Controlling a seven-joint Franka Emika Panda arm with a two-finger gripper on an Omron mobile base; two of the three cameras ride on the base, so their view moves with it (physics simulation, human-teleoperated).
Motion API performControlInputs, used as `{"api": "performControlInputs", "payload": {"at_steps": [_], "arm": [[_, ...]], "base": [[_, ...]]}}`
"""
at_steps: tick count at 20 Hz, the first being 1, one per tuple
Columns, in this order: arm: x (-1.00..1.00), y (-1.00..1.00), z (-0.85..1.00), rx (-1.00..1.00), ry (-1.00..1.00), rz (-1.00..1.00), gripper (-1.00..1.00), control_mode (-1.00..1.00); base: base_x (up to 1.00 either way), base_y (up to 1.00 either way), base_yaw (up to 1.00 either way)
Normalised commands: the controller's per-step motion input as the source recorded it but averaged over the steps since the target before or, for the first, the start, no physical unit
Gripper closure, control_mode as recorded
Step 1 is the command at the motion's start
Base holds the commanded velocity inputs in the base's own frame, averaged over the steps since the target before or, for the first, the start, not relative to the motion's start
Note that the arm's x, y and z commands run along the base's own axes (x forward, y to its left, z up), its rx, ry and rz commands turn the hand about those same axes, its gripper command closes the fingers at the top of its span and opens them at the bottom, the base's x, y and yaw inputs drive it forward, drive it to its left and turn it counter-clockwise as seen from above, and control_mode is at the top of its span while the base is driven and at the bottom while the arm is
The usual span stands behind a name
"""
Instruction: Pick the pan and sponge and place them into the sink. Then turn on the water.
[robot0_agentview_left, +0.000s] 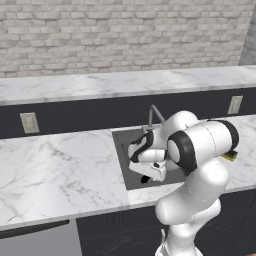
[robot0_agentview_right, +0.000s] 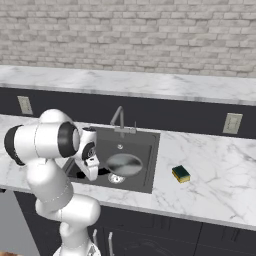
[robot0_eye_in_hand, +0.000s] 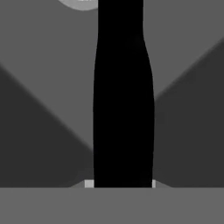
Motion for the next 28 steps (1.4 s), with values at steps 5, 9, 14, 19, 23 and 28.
{"api": "performControlInputs", "payload": {"at_steps": [5, 9, 14, 19, 23, 28], "arm": [[0.30, 0.01, -0.12, 0.00, 0.00, 0.00, -1.00, -1.00], [0.12, -0.03, -0.11, 0.00, -0.03, 0.00, -1.00, -1.00], [0.00, -0.02, -0.03, 0.00, -0.11, -0.01, -1.00, -1.00], [-0.06, 0.00, 0.18, 0.00, -0.11, -0.03, -1.00, -1.00], [-0.12, -0.02, 0.36, 0.00, -0.07, -0.04, -1.00, -1.00], [-0.14, -0.10, 0.43, 0.00, -0.05, -0.03, -1.00, -1.00]], "base": [[0.00, 0.00, 0.00], [0.00, 0.00, 0.00], [0.00, 0.00, 0.00], [0.00, 0.00, 0.00], [0.00, 0.00, 0.00], [0.00, 0.00, 0.00]]}}
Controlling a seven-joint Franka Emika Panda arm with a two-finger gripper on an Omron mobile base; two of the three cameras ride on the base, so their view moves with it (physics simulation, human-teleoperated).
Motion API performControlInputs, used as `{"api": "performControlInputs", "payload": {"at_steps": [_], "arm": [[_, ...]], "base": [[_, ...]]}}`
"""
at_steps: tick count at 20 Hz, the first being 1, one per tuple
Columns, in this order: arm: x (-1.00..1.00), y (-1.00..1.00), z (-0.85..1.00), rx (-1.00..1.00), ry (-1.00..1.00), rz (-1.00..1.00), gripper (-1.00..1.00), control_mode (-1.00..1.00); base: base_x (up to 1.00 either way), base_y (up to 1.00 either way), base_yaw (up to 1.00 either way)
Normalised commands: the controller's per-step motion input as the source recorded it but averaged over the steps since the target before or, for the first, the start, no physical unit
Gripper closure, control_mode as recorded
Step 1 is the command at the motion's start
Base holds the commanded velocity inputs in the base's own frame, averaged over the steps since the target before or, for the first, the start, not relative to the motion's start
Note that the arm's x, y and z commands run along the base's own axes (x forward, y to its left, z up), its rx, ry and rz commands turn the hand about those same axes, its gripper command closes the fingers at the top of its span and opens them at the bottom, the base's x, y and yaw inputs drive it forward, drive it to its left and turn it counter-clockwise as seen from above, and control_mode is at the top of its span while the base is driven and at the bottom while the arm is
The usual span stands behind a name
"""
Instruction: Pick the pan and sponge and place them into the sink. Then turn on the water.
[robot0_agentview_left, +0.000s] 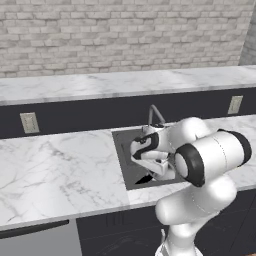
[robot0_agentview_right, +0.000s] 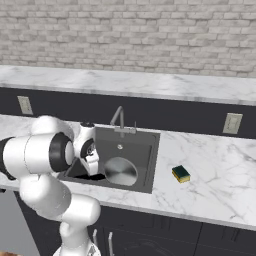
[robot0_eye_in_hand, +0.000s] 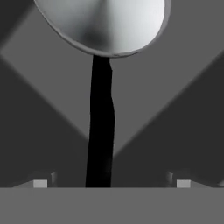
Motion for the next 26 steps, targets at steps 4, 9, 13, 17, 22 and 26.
{"api": "performControlInputs", "payload": {"at_steps": [4, 9, 13, 17, 22, 26], "arm": [[-0.16, -0.13, 0.47, 0.01, 0.00, -0.03, -1.00, -1.00], [-0.17, -0.16, 0.46, 0.03, 0.02, -0.01, -1.00, -1.00], [-0.22, -0.19, 0.43, 0.03, 0.05, 0.00, -1.00, -1.00], [-0.26, -0.19, 0.36, 0.00, 0.03, 0.05, -1.00, -1.00], [-0.28, -0.18, 0.32, -0.02, -0.01, 0.09, -1.00, -1.00], [-0.34, -0.16, 0.24, -0.04, -0.03, 0.14, -1.00, -1.00]], "base": [[0.00, 0.00, 0.00], [0.00, 0.00, 0.00], [0.00, 0.00, 0.00], [0.00, 0.00, 0.00], [0.00, 0.00, 0.00], [0.00, 0.00, 0.00]]}}
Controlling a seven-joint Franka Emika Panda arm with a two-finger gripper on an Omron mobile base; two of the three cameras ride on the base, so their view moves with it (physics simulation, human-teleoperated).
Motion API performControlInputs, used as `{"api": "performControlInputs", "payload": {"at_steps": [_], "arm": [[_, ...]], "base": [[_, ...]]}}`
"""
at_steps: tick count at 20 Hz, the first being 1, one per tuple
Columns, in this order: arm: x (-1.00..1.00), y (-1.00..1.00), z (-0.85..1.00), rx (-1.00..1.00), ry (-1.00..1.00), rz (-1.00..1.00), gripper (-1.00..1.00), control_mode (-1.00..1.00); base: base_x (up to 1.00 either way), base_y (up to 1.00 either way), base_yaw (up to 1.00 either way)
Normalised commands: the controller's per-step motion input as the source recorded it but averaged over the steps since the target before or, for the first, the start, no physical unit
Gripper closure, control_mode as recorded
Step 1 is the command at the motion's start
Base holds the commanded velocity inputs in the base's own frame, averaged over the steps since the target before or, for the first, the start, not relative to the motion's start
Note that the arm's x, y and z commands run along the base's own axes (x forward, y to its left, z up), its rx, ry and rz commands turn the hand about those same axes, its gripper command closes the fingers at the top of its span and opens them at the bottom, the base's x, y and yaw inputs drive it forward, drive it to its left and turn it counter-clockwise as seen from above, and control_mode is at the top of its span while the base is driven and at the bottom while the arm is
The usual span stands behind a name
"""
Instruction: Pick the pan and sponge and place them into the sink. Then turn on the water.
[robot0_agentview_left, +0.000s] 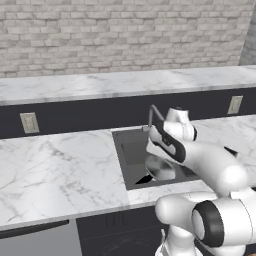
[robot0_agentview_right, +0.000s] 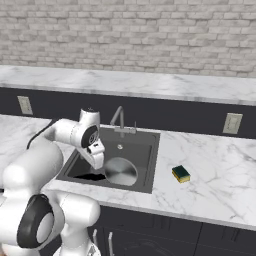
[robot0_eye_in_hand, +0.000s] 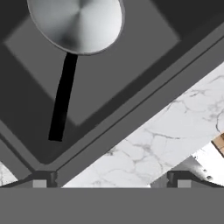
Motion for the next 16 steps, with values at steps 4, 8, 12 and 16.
{"api": "performControlInputs", "payload": {"at_steps": [4, 8, 12, 16], "arm": [[-0.26, -0.12, 0.23, -0.06, -0.04, 0.17, -1.00, -1.00], [-0.20, -0.14, 0.26, -0.07, -0.07, 0.18, -1.00, -1.00], [-0.11, -0.17, 0.26, -0.06, -0.07, 0.17, -1.00, -1.00], [-0.03, -0.23, 0.23, -0.04, -0.07, 0.15, -1.00, -1.00]], "base": [[0.00, 0.00, 0.00], [0.00, 0.00, 0.00], [0.00, 0.00, 0.00], [0.00, 0.00, 0.00]]}}
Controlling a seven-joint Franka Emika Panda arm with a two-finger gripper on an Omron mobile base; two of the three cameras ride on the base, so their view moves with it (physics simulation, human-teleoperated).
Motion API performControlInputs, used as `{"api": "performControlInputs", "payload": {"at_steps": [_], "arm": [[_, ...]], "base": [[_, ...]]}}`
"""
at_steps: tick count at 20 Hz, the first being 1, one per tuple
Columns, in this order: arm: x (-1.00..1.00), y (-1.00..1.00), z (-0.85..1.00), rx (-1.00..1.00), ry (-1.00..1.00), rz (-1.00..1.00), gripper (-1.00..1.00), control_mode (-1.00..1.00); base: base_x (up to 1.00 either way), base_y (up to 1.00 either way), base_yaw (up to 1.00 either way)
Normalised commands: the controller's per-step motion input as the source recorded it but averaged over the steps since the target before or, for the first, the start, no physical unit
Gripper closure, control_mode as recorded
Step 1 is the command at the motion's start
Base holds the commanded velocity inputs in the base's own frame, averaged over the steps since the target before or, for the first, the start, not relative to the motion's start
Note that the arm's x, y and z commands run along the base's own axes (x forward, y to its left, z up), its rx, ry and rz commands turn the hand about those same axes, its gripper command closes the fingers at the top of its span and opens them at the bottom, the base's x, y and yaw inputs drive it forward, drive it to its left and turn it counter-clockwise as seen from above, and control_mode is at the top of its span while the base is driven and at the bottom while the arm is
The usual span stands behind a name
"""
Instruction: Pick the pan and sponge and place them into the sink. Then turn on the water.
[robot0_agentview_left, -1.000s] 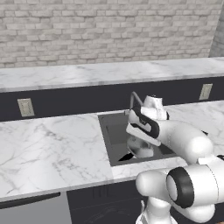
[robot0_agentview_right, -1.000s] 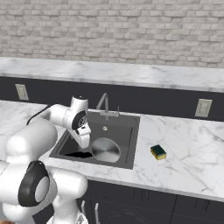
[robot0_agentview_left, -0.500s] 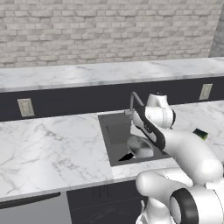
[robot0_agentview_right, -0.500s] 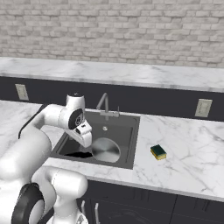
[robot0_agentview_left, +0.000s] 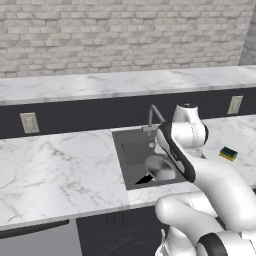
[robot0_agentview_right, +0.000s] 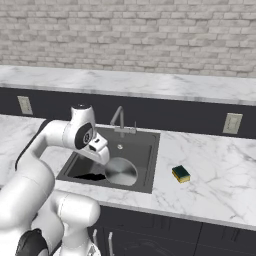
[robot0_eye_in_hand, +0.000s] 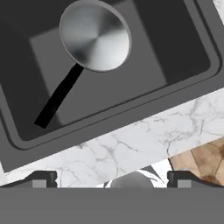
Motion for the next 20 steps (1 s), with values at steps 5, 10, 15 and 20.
{"api": "performControlInputs", "payload": {"at_steps": [5, 10, 15, 20], "arm": [[-0.01, -0.25, 0.18, -0.03, -0.06, 0.15, -1.00, -1.00], [0.00, -0.25, 0.12, -0.01, -0.05, 0.15, -1.00, -1.00], [0.00, -0.24, 0.08, -0.01, -0.03, 0.16, -1.00, -1.00], [0.01, -0.23, 0.06, -0.02, -0.01, 0.15, -1.00, -1.00]], "base": [[0.00, 0.00, 0.00], [0.00, 0.00, 0.00], [0.00, 0.00, 0.00], [0.00, 0.00, 0.00]]}}
